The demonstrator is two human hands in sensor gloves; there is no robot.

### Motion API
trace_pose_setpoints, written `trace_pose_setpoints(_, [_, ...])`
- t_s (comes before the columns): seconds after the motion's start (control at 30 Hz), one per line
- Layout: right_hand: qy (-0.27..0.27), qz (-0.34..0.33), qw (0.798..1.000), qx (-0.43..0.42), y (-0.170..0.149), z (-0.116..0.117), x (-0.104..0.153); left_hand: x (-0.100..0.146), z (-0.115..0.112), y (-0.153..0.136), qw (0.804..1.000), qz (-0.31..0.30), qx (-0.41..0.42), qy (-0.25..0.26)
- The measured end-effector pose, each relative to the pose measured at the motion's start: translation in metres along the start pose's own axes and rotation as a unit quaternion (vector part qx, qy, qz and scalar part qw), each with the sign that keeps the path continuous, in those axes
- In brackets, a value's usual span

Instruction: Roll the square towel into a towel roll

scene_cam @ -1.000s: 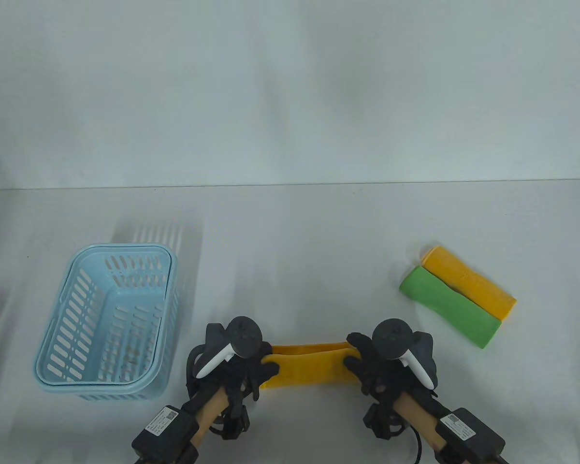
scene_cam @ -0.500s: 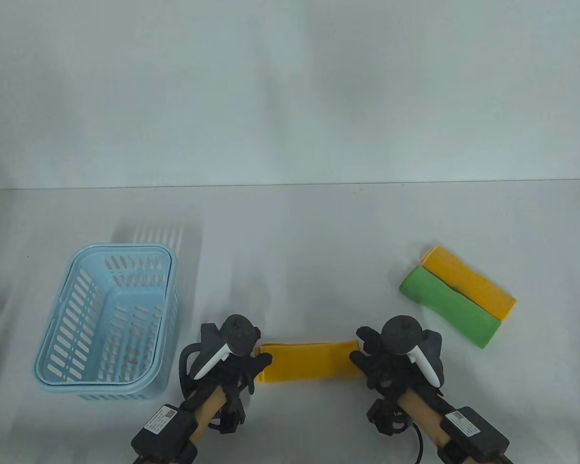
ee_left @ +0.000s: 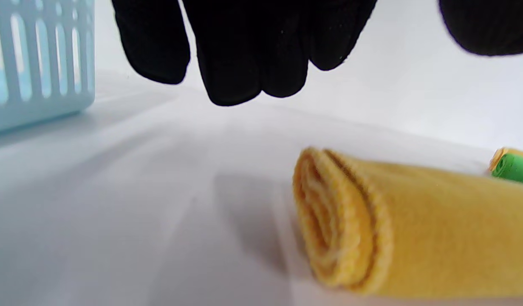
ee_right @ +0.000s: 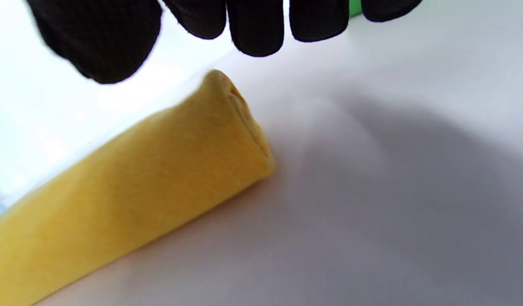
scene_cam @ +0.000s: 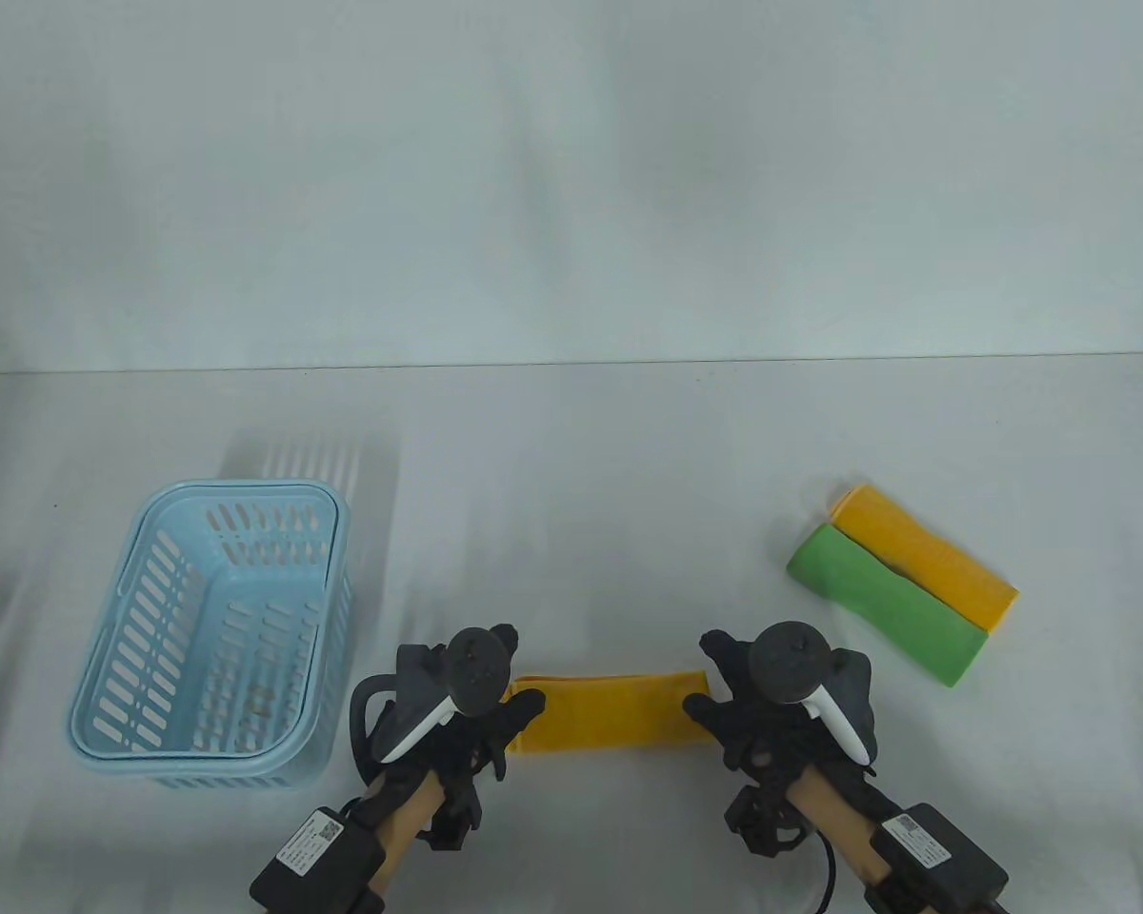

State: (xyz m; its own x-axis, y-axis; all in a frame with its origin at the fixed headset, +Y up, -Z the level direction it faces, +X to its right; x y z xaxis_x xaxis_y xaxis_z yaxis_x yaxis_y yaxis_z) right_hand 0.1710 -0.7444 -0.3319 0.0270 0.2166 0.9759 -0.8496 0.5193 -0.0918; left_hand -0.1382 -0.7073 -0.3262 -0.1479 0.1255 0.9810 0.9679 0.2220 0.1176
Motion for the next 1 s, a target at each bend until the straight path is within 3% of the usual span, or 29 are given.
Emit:
trace_pose_setpoints(0.2, [-0.006,-0.072,0.997,0.024,0.027,-0.005,0.015,0.01,0.02,0.004,0.998,-0.013,-0.006,0.056])
trace_pose_setpoints(0.37, [0.048,-0.147,0.985,0.071,0.062,0.013,0.017,0.016,0.033,0.005,0.996,-0.022,0.003,0.085])
trace_pose_setpoints(0.57, [0.117,-0.12,0.965,0.2,0.09,0.059,-0.004,0.02,0.037,0.003,0.995,-0.025,0.008,0.093])
trace_pose_setpoints(0.67, [0.123,-0.099,0.957,0.245,0.092,0.074,-0.014,0.019,0.037,0.002,0.995,-0.024,0.01,0.092])
trace_pose_setpoints(0.87, [0.129,-0.082,0.94,0.306,0.091,0.089,-0.018,0.019,0.038,0.002,0.996,-0.024,0.012,0.087])
trace_pose_setpoints(1.0, [0.117,-0.083,0.942,0.303,0.096,0.089,-0.021,0.018,0.038,0.002,0.996,-0.027,0.01,0.087])
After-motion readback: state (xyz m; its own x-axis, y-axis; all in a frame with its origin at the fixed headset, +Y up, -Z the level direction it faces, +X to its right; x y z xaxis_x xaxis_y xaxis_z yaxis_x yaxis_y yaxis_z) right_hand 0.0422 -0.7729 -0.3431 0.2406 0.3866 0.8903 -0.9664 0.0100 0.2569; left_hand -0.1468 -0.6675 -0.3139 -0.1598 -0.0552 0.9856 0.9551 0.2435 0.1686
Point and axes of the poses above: the tracker on the back of each hand, its own y axis roughly to the thumb side, its own x axis roughly from the fingertips to the wrist, z = x × y, the point moved 2 cm from there along -x, roughly from the wrist to the fingertips
